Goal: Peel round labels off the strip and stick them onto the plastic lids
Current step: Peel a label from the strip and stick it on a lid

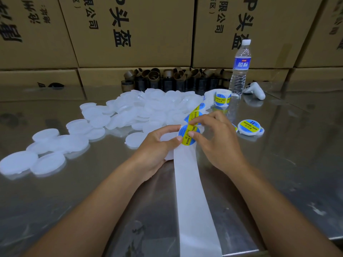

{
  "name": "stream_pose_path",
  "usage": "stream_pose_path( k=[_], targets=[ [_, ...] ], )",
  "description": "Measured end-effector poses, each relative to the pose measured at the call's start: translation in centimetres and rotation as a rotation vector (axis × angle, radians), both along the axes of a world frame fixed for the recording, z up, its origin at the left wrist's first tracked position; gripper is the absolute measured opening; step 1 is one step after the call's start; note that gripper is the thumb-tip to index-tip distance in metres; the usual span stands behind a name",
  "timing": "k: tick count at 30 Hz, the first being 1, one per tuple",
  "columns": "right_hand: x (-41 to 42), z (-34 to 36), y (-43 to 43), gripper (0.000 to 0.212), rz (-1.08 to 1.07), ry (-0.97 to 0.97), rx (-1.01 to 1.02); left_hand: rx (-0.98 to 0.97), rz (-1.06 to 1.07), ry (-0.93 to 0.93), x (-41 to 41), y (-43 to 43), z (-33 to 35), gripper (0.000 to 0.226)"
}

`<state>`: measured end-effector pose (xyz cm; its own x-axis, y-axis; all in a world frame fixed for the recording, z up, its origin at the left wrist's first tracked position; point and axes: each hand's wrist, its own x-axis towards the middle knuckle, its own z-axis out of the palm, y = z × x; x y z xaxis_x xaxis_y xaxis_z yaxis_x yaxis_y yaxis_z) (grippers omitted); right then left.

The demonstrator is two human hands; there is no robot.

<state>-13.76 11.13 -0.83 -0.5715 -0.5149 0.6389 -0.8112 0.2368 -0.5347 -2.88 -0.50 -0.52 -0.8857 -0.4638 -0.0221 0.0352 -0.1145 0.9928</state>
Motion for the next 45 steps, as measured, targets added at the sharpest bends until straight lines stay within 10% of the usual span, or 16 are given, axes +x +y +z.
stream_pose_path(
  k=[29, 45],
  targets=[
    [0.4, 1.8, -0.2, 0.031, 0.188, -0.69, -0.42, 0.167, -0.04, 0.08, -0.4, -0.8, -0.4, 0.031],
    [0.8, 2.1, 0.3, 0.045, 0.401, -0.678, -0.458, 0.455, 0.314, 0.223, -1.0, -1.3, 0.4, 0.016]
  ],
)
